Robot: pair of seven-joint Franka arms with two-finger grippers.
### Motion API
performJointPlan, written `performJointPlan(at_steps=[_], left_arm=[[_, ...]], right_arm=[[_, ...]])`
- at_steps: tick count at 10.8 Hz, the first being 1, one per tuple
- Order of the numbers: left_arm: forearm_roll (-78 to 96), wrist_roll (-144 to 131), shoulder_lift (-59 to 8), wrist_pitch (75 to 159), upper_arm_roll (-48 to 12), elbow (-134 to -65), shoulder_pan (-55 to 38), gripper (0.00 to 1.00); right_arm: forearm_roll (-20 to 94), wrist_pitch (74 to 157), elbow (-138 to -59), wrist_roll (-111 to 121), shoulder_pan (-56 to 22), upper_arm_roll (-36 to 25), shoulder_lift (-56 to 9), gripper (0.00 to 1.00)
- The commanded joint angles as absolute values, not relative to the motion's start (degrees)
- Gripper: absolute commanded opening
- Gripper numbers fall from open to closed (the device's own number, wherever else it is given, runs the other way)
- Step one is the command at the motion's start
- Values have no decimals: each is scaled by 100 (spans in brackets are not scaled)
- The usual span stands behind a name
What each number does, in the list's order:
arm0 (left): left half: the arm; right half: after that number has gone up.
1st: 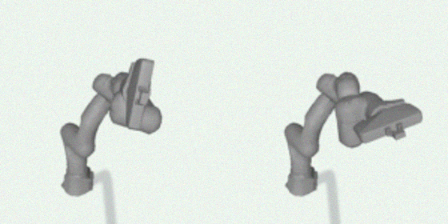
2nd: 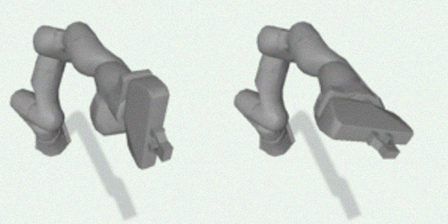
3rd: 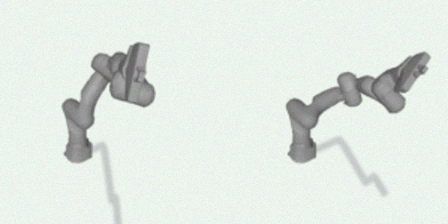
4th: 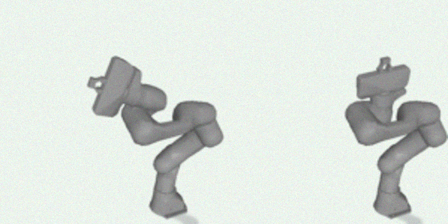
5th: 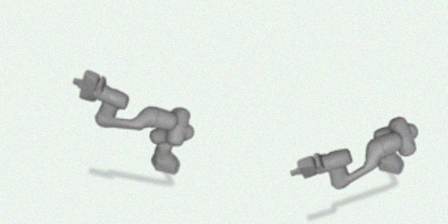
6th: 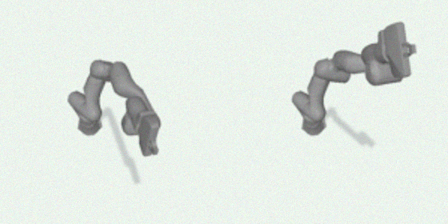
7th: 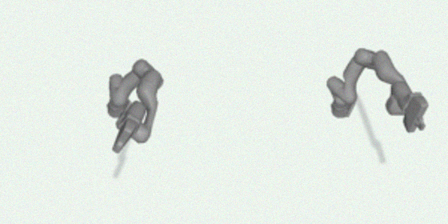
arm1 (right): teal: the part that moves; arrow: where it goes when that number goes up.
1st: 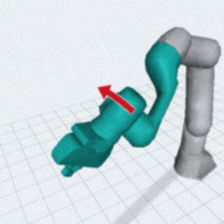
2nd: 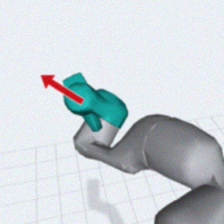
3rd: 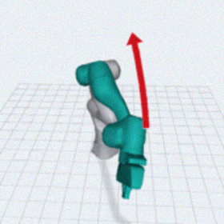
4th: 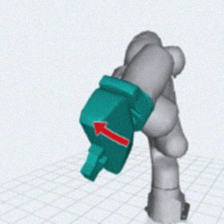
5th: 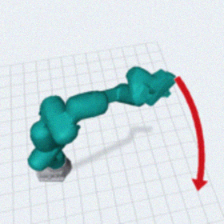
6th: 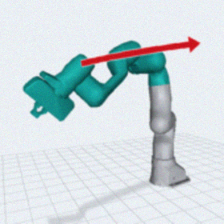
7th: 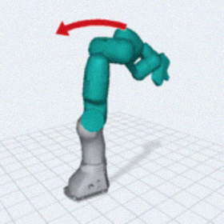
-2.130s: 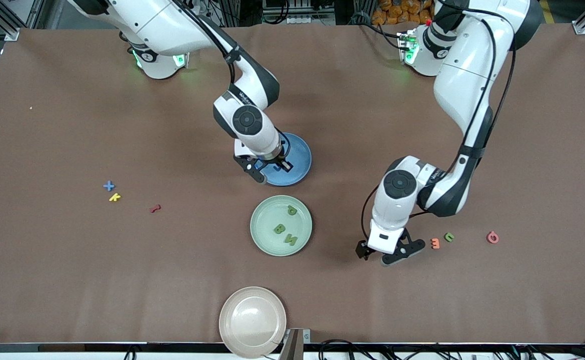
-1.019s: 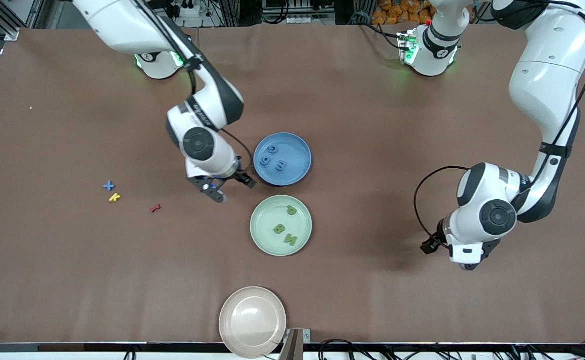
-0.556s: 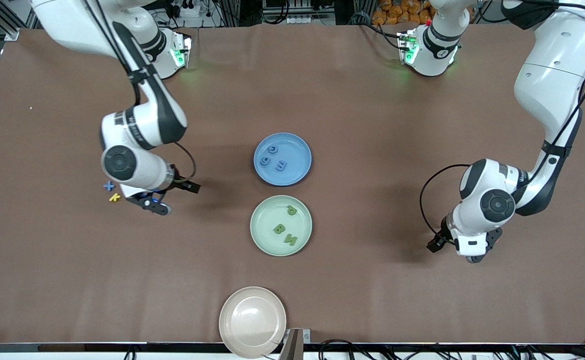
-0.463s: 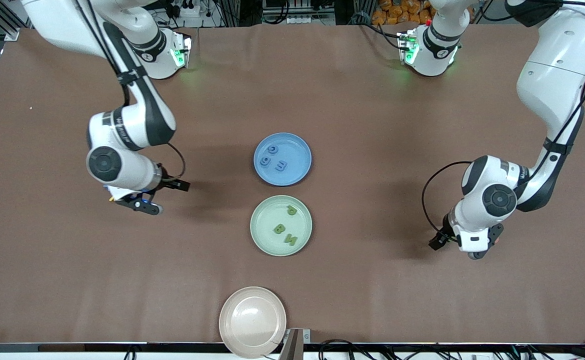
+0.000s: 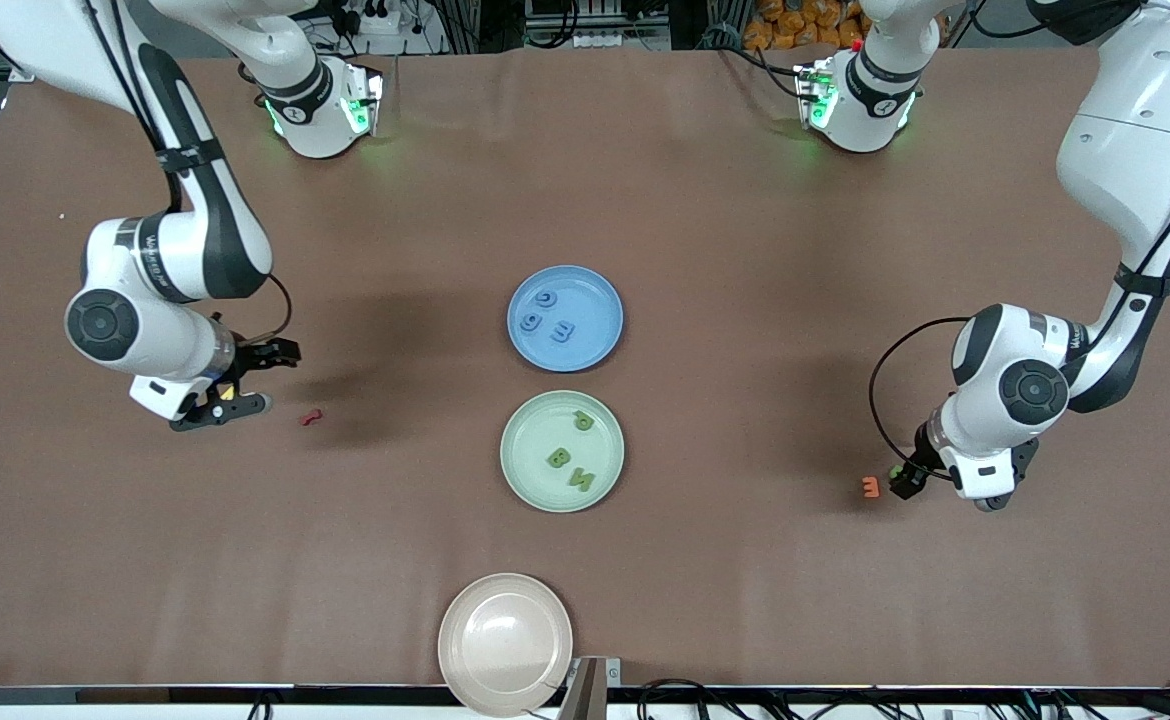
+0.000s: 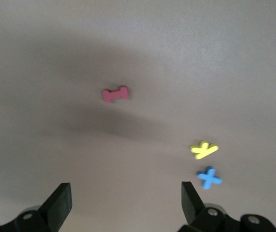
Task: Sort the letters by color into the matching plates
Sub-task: 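Move the left gripper to the green U while the right gripper reaches the blue X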
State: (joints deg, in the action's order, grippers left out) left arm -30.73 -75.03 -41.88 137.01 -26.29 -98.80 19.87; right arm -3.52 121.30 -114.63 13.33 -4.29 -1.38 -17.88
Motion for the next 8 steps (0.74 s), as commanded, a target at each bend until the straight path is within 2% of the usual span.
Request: performJointPlan(at_steps=[1, 3, 5, 8], left_arm=[[-3261, -7954, -4192, 13808, -2593, -9949, 1925, 100], [-3261, -7954, -4297, 13825, -2523, -9844, 1899, 100], [-3296, -7945, -4342, 13843, -2479, -9826, 1899, 100], [-3305, -7937, -4535, 13904, -2479, -9730, 1881, 100]], right_arm=[[-939, 12802, -12012, 3158, -72, -229, -1591, 100], [-949, 13471, -12400, 4283, 454, -229, -1608, 100], [-949, 13737, -12655, 4964, 650, -229, -1643, 99], [-949, 14141, -12850, 5438, 668, -229, -1783, 86]])
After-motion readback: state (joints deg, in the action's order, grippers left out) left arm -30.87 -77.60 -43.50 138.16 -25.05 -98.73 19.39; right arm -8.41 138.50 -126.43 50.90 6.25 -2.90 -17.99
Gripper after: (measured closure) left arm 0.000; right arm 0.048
